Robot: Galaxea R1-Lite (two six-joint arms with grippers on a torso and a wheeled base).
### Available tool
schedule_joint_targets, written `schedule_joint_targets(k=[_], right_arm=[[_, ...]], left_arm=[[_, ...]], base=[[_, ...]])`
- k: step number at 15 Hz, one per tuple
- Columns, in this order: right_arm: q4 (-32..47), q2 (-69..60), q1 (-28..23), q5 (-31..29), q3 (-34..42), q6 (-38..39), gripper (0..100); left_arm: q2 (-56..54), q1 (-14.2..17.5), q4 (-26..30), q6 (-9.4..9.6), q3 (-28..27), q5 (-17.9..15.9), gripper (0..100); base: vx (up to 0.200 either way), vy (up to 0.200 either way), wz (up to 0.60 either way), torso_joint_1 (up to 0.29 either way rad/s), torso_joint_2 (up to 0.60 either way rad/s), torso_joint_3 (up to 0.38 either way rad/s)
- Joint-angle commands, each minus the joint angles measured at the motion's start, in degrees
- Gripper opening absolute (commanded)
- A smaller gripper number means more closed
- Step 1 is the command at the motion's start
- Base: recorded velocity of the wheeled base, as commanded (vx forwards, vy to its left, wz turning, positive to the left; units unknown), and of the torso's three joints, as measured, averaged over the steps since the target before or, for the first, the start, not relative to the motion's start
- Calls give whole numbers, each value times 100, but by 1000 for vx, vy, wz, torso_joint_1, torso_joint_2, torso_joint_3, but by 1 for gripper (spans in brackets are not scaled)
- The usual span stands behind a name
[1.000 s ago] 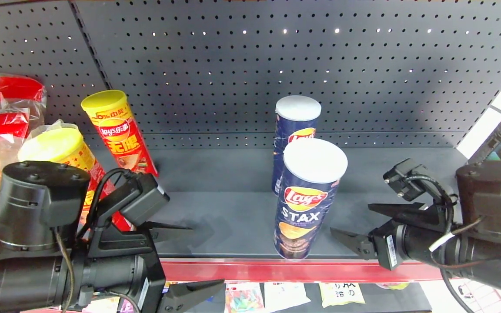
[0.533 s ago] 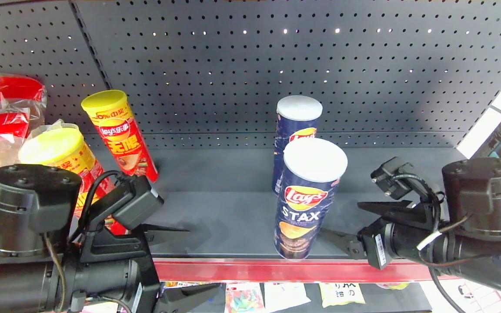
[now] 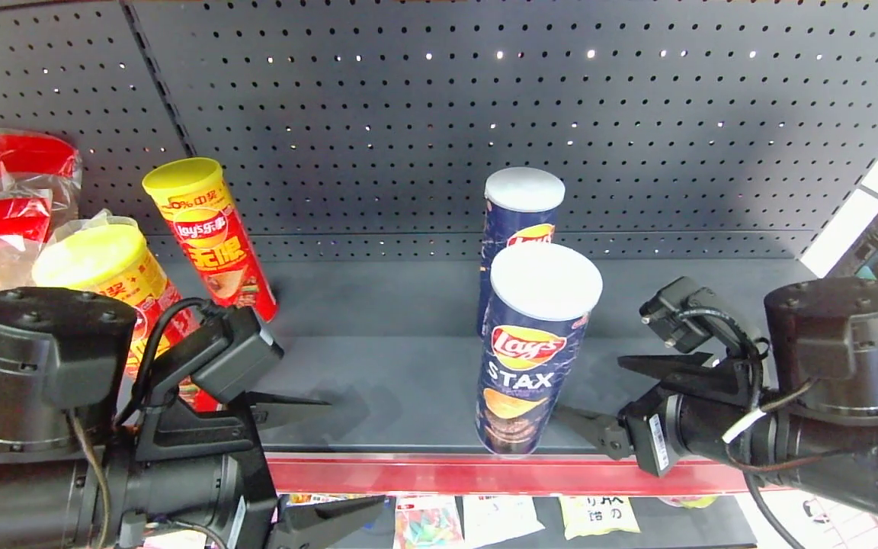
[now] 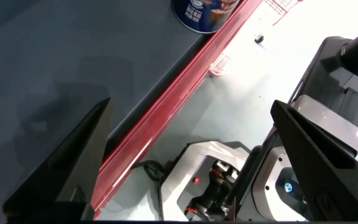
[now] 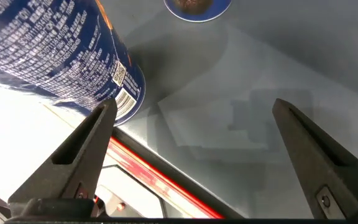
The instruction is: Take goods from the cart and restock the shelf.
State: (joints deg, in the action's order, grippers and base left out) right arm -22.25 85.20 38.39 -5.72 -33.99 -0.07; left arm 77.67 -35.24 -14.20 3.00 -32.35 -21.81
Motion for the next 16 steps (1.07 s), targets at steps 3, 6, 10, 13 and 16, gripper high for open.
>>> schedule_joint_targets(k=[3, 6, 10, 13, 16], right_arm=[[-8, 76, 11, 0, -64, -1, 100], [-8, 155, 11, 0, -143, -1, 100], [-8, 234, 11, 0, -214, -1, 100], [-8, 260, 11, 9, -222, 7, 100], [-25, 331, 11, 36, -240, 7, 100]], left_arm=[[-23, 0, -4, -1, 1, 1, 100], [-50, 0, -4, -1, 19, 1, 100], [-50, 9, -4, -1, 19, 1, 100], [-50, 9, -4, -10, 19, 1, 100], [-41, 114, -4, -10, 19, 1, 100]], base=[[0, 0, 0, 0, 0, 0], [0, 0, 0, 0, 0, 0], [0, 0, 0, 0, 0, 0], [0, 0, 0, 0, 0, 0], [0, 0, 0, 0, 0, 0]])
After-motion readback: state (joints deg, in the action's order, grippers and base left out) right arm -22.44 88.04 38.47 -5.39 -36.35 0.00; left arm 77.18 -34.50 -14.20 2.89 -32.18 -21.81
